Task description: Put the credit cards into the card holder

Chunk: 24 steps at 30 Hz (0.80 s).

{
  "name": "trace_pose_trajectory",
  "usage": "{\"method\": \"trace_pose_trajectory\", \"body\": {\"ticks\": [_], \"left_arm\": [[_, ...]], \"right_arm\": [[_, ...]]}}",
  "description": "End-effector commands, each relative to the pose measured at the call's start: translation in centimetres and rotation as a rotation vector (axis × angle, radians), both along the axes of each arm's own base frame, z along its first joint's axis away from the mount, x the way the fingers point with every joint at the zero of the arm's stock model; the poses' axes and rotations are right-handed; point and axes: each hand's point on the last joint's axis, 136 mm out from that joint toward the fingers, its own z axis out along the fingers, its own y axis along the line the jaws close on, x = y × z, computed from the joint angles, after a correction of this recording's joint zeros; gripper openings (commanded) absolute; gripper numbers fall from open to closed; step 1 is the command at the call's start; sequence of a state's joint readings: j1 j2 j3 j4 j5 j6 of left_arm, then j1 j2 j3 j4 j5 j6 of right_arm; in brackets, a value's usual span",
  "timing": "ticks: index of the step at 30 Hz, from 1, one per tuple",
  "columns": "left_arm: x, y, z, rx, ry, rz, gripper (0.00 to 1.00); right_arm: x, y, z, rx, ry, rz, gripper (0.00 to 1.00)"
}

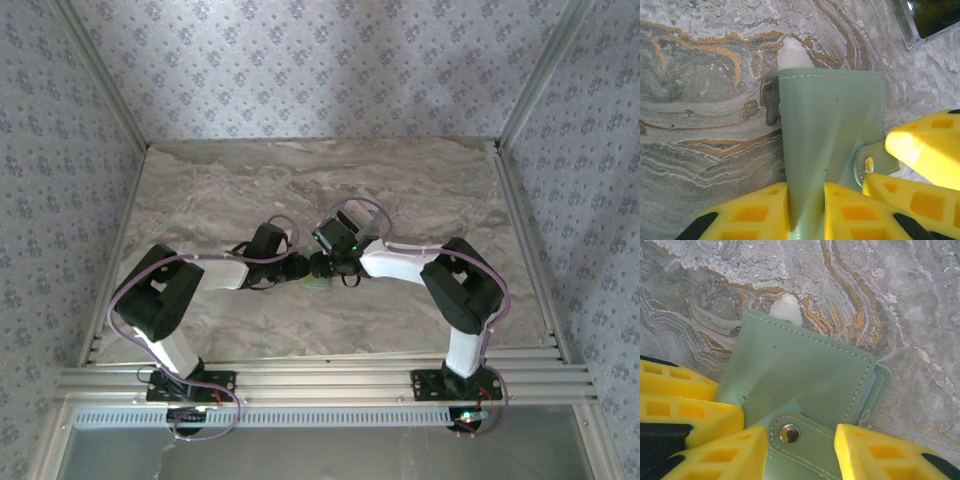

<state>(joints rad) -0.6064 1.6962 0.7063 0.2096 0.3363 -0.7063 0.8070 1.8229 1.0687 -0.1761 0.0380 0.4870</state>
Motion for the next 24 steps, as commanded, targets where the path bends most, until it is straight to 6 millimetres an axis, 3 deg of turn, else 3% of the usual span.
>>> {"method": "trace_pose_trajectory", "body": {"ticks": [1,11,15,20,24], "left_arm": [[-5.9,1.1,-3.5,0.048,0.219,-0.056,0.23],[-6.5,1.6,-3.3,-0.034,0.246,-0.006,0.23],[-6.7,1.6,-2.9,-0.103,0.26,0.019,0.22],[-6.5,1.8,-2.7,-0.142,0.268,0.039,0.18],[-6.6,1.8,-2.8,-0.148,0.272,0.041,0.17]], "right_arm": [[-1.3,-0.9,-3.4,-0.091,0.057,0.001,0.47],[-2.6,-1.1,-6.0,-0.171,0.078,0.025,0.51],[-3.3,-0.9,-7.4,-0.174,0.12,0.041,0.46],[-3.5,-0.7,-7.3,-0.167,0.132,0.052,0.4],[-3.9,-0.1,-6.7,-0.13,0.153,0.082,0.45]]}}
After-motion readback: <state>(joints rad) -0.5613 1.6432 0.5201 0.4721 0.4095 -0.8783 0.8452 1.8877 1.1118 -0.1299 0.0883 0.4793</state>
